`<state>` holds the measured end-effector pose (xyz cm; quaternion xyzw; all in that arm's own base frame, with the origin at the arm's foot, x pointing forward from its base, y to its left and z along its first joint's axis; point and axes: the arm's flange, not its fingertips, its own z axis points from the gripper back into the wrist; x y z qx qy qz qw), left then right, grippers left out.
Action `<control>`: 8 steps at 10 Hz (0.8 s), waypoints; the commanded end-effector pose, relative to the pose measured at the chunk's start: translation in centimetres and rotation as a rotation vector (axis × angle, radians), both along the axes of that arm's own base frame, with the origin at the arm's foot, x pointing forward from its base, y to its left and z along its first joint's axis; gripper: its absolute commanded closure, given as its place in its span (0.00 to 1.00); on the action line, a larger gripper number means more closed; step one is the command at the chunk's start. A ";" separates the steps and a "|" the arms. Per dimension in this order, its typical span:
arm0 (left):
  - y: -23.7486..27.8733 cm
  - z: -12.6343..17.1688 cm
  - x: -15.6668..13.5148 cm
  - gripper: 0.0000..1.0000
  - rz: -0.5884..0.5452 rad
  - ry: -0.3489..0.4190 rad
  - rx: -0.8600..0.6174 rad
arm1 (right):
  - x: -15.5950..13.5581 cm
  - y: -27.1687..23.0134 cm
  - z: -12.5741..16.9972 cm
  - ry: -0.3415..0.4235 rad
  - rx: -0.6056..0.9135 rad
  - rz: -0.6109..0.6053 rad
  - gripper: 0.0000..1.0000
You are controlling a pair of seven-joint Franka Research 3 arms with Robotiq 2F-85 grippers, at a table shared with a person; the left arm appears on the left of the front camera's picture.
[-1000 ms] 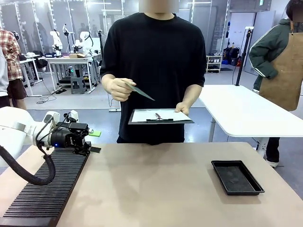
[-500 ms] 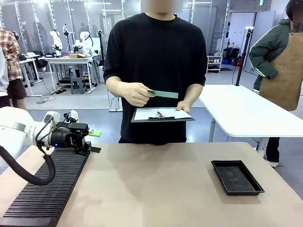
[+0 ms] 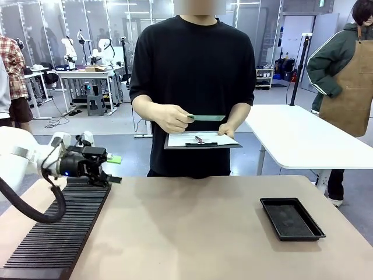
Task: Inspect the PCB.
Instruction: Pick up the Blank PCB that the human is holding.
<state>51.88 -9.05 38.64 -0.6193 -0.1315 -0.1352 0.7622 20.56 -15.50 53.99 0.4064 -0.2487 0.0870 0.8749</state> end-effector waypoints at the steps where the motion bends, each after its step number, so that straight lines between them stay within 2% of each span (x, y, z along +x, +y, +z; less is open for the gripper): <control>1: 2.8 6.3 -3.7 0.00 0.062 -0.018 0.176 | 0.0 0.0 0.1 -0.016 0.005 0.011 0.00; 2: 4.3 8.7 -6.2 0.00 0.078 -0.023 0.263 | 0.0 0.0 0.1 -0.016 0.005 0.011 0.00; 4: 7.6 13.2 -11.0 0.00 0.101 -0.100 0.424 | 0.0 0.0 0.1 -0.016 0.005 0.011 0.00; 7: 14.0 18.0 -17.3 0.00 0.205 -0.221 0.525 | 0.0 0.0 0.1 -0.016 0.005 0.011 0.00; 8: 16.3 19.0 -18.9 0.00 0.289 -0.253 0.518 | 0.0 0.0 0.1 -0.016 0.005 0.011 0.00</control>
